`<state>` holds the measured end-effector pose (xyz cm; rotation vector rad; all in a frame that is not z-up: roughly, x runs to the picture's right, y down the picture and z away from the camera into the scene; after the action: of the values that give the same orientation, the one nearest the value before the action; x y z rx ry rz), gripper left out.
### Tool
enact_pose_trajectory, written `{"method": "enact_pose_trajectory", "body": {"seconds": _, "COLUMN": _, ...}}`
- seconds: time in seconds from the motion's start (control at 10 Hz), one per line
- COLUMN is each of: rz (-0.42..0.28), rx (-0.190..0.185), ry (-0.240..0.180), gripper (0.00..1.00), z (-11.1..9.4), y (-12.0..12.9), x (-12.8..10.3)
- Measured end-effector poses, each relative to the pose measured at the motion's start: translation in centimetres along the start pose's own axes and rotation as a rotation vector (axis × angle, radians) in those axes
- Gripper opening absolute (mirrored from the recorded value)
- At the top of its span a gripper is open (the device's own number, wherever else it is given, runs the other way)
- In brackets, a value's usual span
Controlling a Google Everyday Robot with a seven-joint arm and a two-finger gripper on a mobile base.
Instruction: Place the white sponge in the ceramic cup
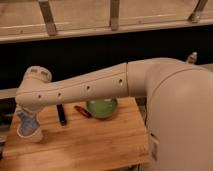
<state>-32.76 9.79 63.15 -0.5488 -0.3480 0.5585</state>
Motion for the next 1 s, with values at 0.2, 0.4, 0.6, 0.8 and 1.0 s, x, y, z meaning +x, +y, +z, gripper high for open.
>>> {"method": "enact_pose_trajectory", "body": {"seconds": 0.2, "rz": -0.006, "rx": -0.008, "ry": -0.001, "gripper": 0.00, "z": 0.3, "y": 0.4, "x": -0.5}}
{"method": "enact_pose_trajectory", "body": {"seconds": 0.4, "rz": -0.005, "rx": -0.021, "ry": -0.004, "gripper": 0.00, "z": 0.8, "y": 0.5, "x": -0.6}}
{"method": "enact_pose_trajectory", "body": {"seconds": 0.6, "rz": 0.000, "rx": -0.041, "ry": -0.009, "gripper": 0.00, "z": 1.5, "y": 0.7, "x": -0.5}}
{"method": "enact_pose_trajectory", "body": {"seconds": 0.8, "rz": 0.003, "rx": -0.054, "ry": -0.018, "gripper": 0.00, "z": 2.1, "y": 0.7, "x": -0.4}}
{"method": "enact_pose_trajectory", "body": {"seconds": 1.0, "rz": -0.003, "rx": -0.061, "ry": -0.034, "gripper": 0.00, "z": 2.6, "y": 0.9, "x": -0.3}}
